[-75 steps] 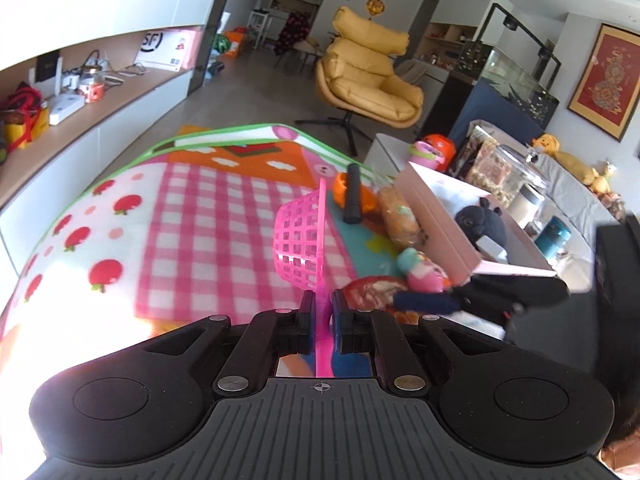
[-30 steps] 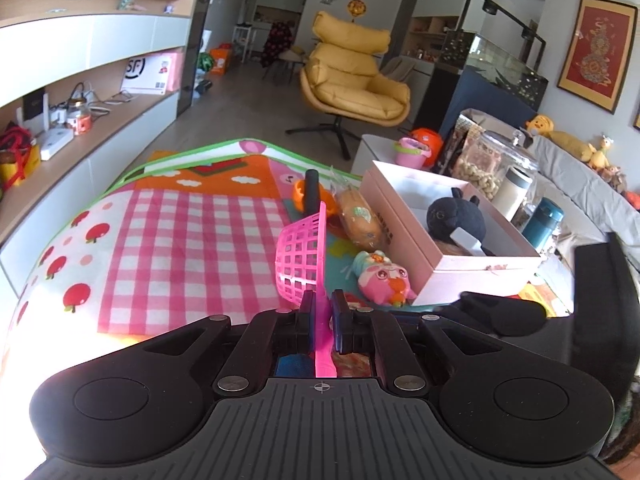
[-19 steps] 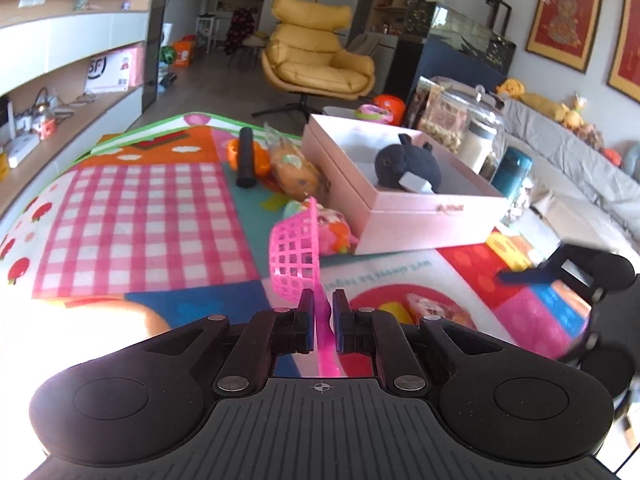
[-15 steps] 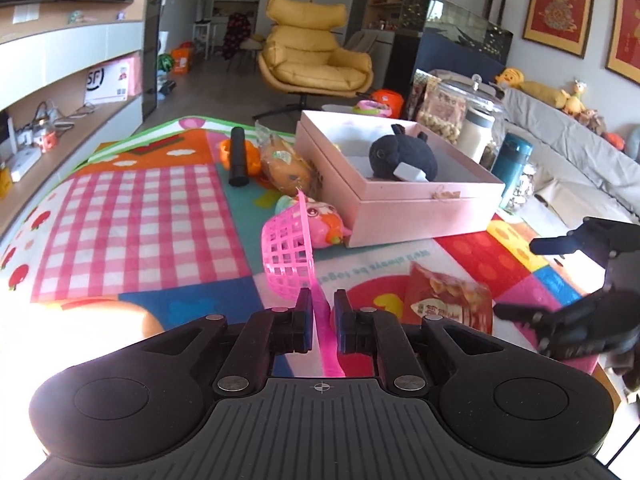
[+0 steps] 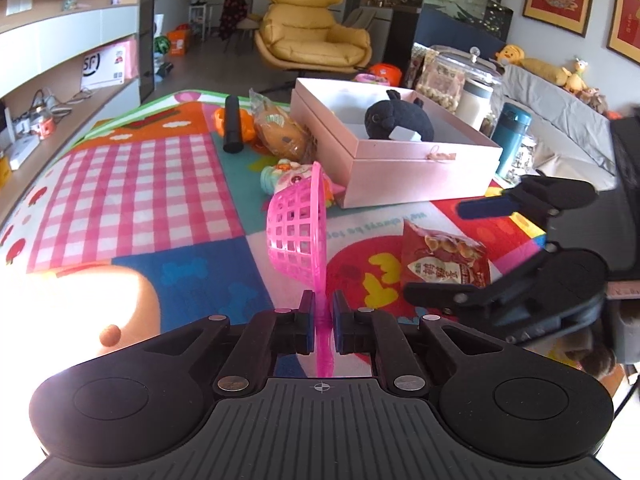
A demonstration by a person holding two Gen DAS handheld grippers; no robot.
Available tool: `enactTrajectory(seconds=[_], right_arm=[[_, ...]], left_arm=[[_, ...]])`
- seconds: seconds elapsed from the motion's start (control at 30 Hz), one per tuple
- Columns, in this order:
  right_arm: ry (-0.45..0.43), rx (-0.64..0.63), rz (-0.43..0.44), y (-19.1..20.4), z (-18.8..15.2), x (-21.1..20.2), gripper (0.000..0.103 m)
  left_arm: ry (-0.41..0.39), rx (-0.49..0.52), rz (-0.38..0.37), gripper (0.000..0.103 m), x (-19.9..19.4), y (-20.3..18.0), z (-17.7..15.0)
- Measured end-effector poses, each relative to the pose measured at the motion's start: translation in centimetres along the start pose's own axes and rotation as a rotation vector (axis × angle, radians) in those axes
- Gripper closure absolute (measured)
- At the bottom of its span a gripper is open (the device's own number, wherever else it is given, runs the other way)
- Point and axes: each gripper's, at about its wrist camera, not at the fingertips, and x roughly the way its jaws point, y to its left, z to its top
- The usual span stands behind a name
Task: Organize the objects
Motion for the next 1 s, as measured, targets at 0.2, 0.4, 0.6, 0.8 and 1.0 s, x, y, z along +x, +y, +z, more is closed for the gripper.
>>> enactTrajectory(seconds=[0.2,0.4,0.6,0.8,1.0], right_arm=[[0.054,0.103,0.082,-0.9,0.1,0.6,0.024],[0.029,0.054,0.018,0.8,-1.7,-3.9,0.026],[-0.079,0.106,-0.014,0.2,-2.6,-9.3,0.028],[-0.176,0.177,-0.040,-1.8,-2.9,-11.6,0.030],[-0.211,0.227,-0.030,-2.8,-3.9,-11.1,0.031]], left_arm=[[0.022,-0.013,-0.002,0.092,0.9,-0.2,0.1],[0.011,0.030,-0.014,0.093,0.4,-1.1,-0.2],[0.047,0.010,-0.174,0.093,-2.5,-2.2,-0.2],[-0.046,0.018,-0.209,0.093,-5.1,-4.2,5.3],[-0.267,0.022,-0.162,0.093,-2.2,-6.2,14.4]])
